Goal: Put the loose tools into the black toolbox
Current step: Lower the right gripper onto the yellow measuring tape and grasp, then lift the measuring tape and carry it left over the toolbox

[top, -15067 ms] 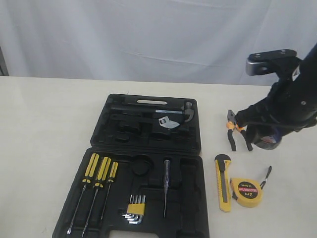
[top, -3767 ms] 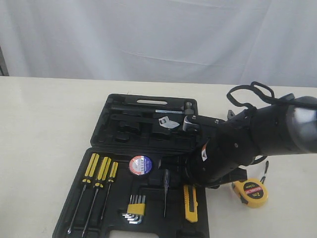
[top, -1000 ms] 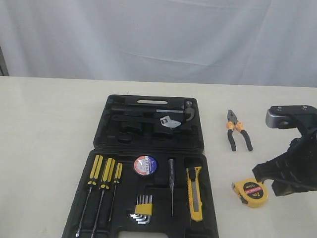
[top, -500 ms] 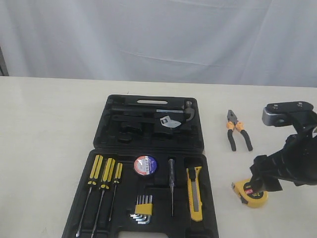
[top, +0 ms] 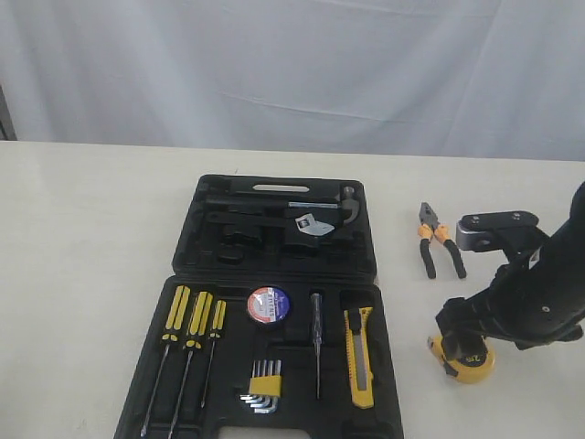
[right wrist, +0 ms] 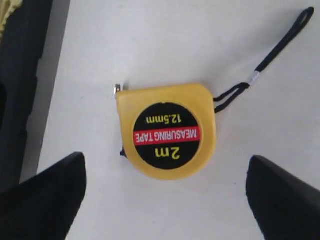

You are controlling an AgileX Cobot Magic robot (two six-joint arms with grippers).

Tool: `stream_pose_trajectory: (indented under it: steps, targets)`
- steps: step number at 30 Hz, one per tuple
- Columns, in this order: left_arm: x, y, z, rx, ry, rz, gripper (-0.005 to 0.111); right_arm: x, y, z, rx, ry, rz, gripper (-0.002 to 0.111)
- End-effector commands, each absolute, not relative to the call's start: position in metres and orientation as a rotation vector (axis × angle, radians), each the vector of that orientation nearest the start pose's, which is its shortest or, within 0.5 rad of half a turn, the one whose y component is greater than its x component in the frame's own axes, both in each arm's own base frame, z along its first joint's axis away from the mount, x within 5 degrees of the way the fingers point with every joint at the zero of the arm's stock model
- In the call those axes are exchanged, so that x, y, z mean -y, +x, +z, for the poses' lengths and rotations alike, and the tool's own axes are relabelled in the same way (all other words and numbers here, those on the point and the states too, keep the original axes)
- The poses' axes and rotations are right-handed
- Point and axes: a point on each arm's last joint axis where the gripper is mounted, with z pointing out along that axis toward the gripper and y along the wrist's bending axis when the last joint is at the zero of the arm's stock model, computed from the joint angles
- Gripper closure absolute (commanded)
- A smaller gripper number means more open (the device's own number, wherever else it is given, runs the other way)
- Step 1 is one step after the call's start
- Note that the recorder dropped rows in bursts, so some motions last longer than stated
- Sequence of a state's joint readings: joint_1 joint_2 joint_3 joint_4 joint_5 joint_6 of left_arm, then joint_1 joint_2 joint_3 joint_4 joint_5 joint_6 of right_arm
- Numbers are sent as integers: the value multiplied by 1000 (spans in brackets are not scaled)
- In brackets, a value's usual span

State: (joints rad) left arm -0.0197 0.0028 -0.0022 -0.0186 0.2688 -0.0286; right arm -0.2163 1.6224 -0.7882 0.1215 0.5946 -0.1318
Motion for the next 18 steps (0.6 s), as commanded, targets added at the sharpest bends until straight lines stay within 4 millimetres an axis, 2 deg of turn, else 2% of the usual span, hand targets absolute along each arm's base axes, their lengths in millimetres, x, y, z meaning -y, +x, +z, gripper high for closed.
stream_pose_trajectory:
  steps: [1,9,18]
  targets:
    - [2,55,189,-1753,-21,-58,107,57,279,157,-2880,267,48,27]
    - [2,55,189,-1753,-21,-58,107,60,287,140,-2932,261,47,27]
    - [2,55,189,-1753,-21,-58,107,62,294,128,-2901,267,30,27]
